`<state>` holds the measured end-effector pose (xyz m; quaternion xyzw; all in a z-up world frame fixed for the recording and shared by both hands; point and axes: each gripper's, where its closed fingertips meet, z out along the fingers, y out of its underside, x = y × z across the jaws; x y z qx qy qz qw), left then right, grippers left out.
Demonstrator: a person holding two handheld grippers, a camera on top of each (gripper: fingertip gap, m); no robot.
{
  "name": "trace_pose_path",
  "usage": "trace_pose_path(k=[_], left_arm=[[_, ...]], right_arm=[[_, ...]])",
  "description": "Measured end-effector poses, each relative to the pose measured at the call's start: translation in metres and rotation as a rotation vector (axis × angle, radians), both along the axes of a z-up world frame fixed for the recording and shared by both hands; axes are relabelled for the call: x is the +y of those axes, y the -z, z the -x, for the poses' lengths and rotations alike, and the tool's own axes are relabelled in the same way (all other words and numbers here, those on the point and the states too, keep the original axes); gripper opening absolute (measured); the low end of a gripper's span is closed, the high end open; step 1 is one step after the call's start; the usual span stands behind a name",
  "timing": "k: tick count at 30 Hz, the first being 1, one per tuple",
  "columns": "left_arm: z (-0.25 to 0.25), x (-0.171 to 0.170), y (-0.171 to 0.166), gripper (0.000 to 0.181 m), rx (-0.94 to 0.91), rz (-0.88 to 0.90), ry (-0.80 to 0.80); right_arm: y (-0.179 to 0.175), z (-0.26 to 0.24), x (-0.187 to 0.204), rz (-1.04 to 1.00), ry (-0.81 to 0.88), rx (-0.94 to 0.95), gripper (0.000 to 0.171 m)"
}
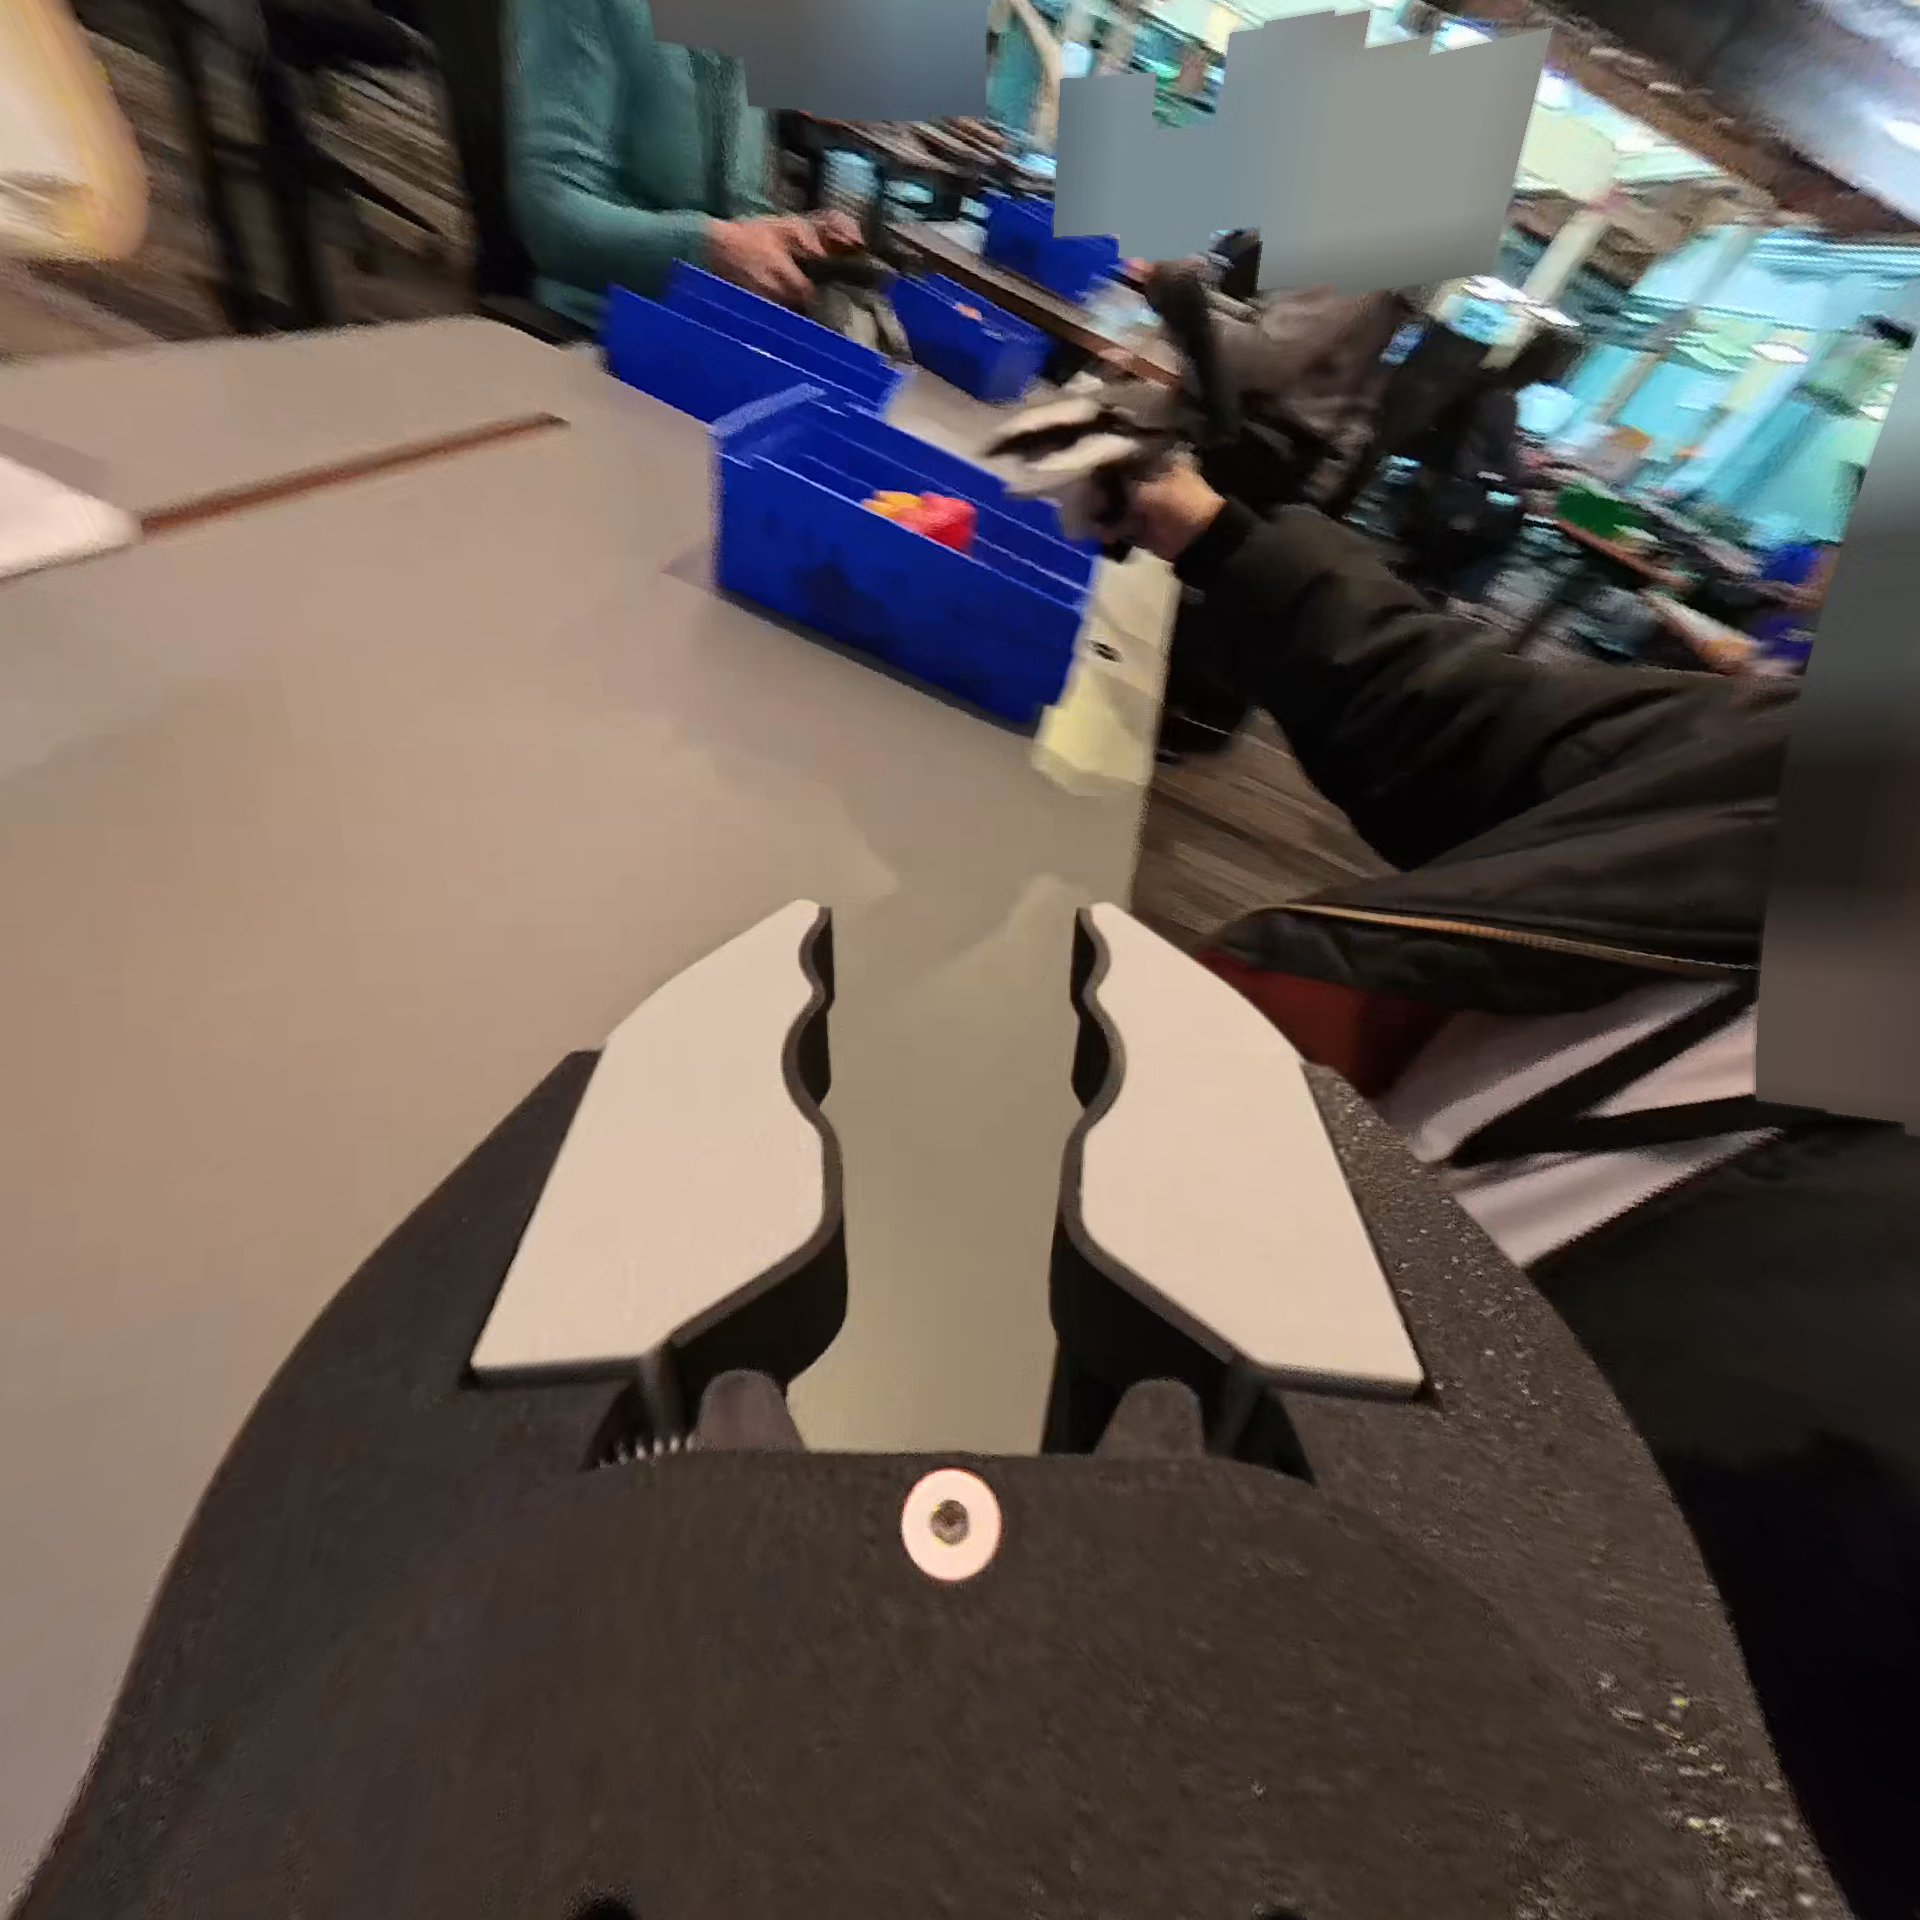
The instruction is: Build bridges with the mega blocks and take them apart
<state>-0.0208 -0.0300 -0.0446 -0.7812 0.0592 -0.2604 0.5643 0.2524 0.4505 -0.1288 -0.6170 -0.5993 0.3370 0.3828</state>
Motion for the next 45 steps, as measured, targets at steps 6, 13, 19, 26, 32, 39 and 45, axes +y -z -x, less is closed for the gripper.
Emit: trace_pose_path(k=[6, 13, 19, 26, 32, 39, 45], left_arm=[[0.123, -0.086, -0.012, 0.043, 0.252, 0.052, -0.477], [0.219, -0.132, 0.041, 0.048, 0.450, 0.328, -0.602], [0.262, -0.099, 0.092, 0.043, 0.694, 0.455, -0.445], [0.275, -0.065, 0.122, 0.040, 0.868, 0.510, -0.185], [0.288, -0.056, 0.139, 0.040, 0.969, 0.579, -0.053], [0.281, -0.057, 0.146, 0.032, 0.875, 0.652, 0.056], [0.276, -0.060, 0.156, 0.047, 0.861, 0.729, 0.110]], right_arm=[[-0.059, 0.018, -0.051, -0.013, -0.091, 0.179, 0.050], [-0.089, 0.069, -0.140, -0.005, -0.306, 0.207, 0.048], [-0.091, 0.100, -0.185, 0.002, -0.384, 0.157, 0.048], [-0.082, 0.105, -0.201, 0.019, -0.366, 0.068, 0.048], [-0.081, 0.109, -0.203, 0.051, -0.345, 0.056, 0.046], [-0.072, 0.123, -0.206, 0.095, -0.360, 0.032, 0.045], [-0.060, 0.138, -0.214, 0.110, -0.401, -0.001, 0.044]])
